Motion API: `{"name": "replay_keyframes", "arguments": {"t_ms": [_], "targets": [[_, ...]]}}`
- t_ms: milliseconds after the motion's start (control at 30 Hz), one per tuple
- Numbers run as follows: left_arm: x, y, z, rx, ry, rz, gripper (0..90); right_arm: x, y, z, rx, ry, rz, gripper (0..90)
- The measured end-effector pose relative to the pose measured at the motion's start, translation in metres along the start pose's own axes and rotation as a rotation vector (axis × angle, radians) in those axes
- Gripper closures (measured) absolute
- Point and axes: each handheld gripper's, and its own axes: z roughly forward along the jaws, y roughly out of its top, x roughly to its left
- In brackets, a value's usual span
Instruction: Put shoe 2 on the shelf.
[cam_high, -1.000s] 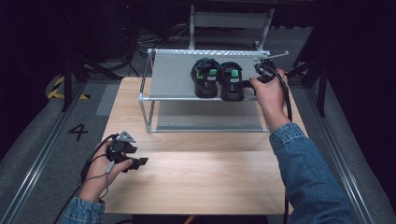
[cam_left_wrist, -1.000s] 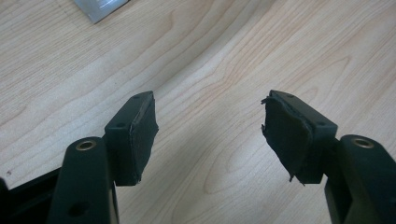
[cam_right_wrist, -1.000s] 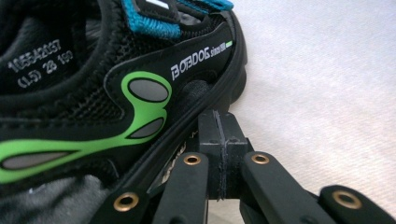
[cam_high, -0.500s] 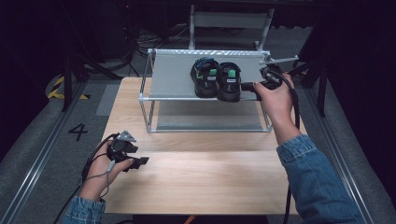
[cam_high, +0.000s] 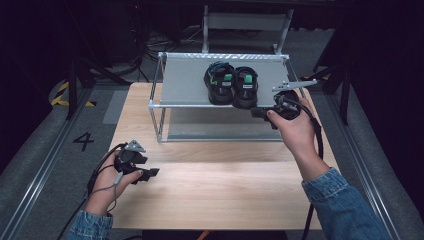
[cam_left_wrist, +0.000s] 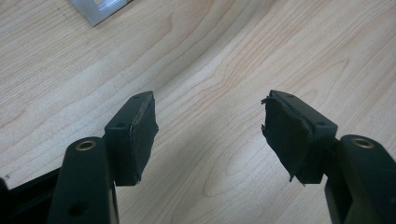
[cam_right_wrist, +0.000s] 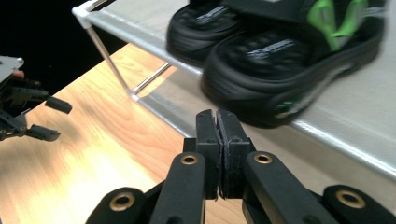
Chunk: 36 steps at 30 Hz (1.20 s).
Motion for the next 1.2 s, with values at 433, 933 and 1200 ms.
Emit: {"name": "replay_keyframes", "arguments": {"t_ms": [433, 933, 1200], "targets": [[0.001, -0.003, -0.002, -0.002, 0.001, -0.013, 34.9, -0.006, 0.004, 0.019, -0.017, -0.105, -0.069, 90.0], [0.003, -0.002, -0.003, -0.007, -0.002, -0.012, 34.9, -0.011, 0.0, 0.017, -0.064, -0.053, -0.026, 73.2], [0.003, 0.003, 0.0, -0.009, -0.014, -0.01, 34.6, -0.011, -0.032, -0.021, -0.074, -0.048, -0.017, 57.5]]}}
